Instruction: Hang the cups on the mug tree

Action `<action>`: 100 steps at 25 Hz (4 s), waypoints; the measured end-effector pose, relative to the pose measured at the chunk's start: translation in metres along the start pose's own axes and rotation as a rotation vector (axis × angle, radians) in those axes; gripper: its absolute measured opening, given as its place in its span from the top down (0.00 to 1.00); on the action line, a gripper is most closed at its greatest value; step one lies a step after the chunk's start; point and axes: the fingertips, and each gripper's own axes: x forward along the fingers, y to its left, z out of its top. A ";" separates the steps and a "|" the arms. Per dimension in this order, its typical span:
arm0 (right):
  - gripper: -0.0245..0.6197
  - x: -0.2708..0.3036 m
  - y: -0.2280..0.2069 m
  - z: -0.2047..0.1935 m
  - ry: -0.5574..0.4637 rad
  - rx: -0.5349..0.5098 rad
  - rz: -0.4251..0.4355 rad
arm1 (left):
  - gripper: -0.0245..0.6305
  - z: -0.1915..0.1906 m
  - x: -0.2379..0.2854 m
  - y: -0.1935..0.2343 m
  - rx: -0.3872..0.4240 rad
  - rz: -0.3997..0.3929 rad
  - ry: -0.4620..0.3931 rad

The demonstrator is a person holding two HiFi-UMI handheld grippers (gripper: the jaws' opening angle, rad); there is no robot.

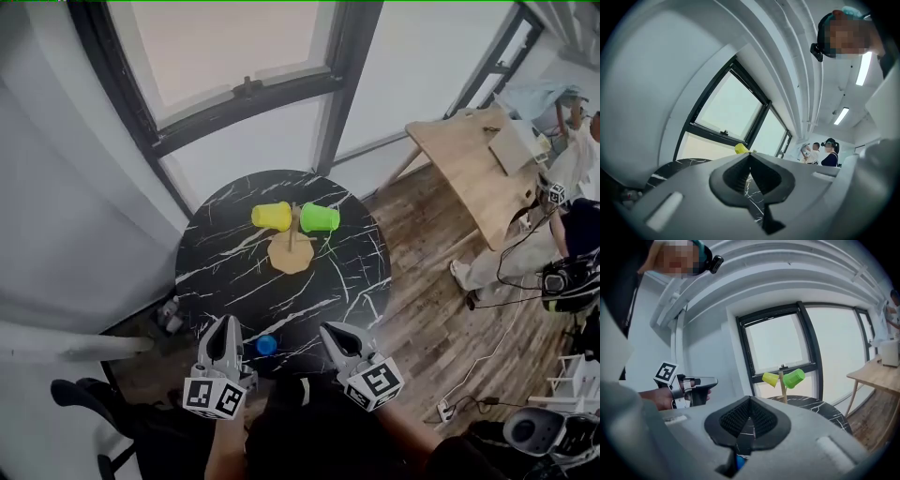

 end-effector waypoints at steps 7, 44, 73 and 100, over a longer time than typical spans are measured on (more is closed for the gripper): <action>0.96 -0.028 0.023 -0.001 -0.011 -0.031 0.074 | 0.96 -0.014 -0.051 -0.037 0.082 0.042 -0.026; 0.95 -0.029 0.154 -0.118 0.204 -0.014 0.277 | 0.96 -0.079 -0.196 -0.028 0.192 0.258 0.041; 0.72 0.050 0.119 -0.269 0.367 0.061 0.025 | 0.96 -0.148 -0.161 0.064 0.091 0.151 0.115; 0.53 0.122 0.080 -0.320 0.435 -0.007 -0.079 | 0.96 -0.180 -0.140 0.090 0.040 0.129 0.123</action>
